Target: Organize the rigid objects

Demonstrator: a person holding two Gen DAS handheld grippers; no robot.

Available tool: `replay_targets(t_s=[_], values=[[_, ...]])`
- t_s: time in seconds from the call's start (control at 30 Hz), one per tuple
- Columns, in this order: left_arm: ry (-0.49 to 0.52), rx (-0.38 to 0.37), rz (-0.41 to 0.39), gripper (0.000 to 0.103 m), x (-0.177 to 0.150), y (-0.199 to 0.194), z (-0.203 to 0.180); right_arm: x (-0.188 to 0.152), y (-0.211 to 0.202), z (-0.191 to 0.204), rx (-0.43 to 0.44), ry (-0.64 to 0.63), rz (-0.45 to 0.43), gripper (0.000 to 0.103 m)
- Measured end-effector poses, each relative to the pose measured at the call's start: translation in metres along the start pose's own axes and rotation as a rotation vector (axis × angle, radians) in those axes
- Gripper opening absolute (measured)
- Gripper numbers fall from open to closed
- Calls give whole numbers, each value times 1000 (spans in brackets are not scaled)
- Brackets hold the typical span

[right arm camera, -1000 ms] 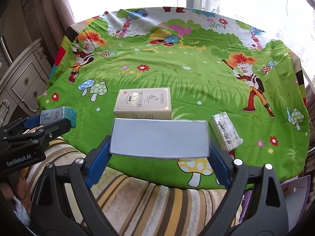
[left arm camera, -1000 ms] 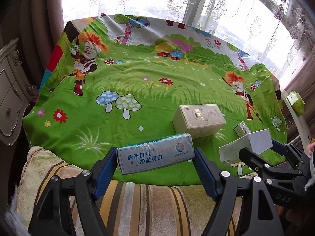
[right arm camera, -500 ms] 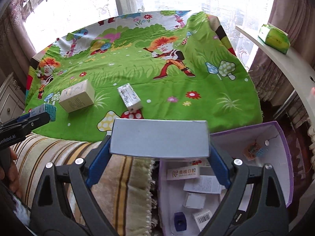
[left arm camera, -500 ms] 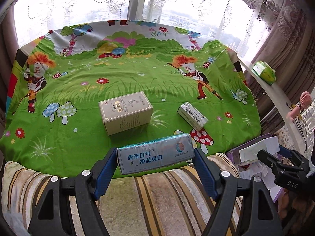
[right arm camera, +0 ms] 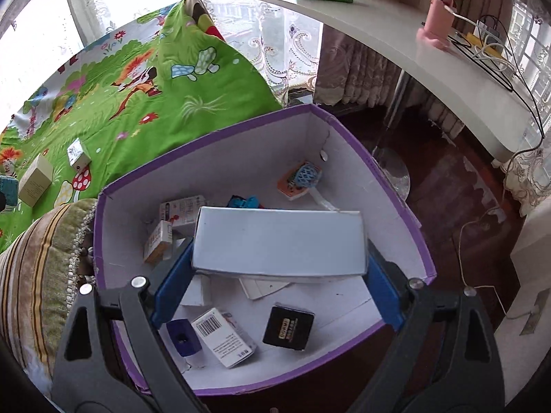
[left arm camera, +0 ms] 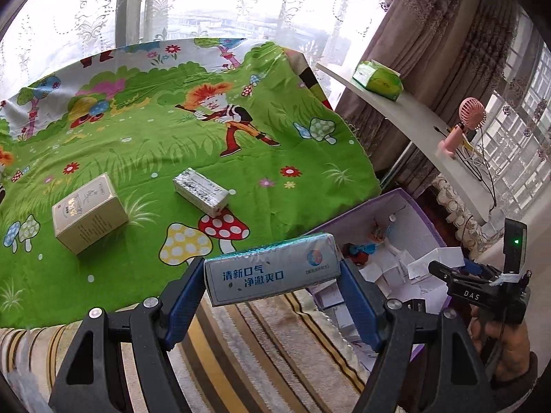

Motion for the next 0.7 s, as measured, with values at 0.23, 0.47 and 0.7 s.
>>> replay_targets(t_s=[0.23,0.47,0.7], values=[[84,-110,97,77,-24,22,-61,-22,5,-34,-18,64,24,92],[151,-201,181,78,-46,35,-104,-29,9,-51,-25,104,26,93],[131,-205,218,83,-52,42,-105,-28,6,-56,-25,128,4,94]])
Point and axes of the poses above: each gripper's, at about its wrist camera, not at the fingertips, and y roughly the way its jaws point, z to its left, x to its top, the point moved 7 cm from there along y, roughly the way its jaws point, and after that the axes turned 11 degrees about -y, right-handed, at the moved point
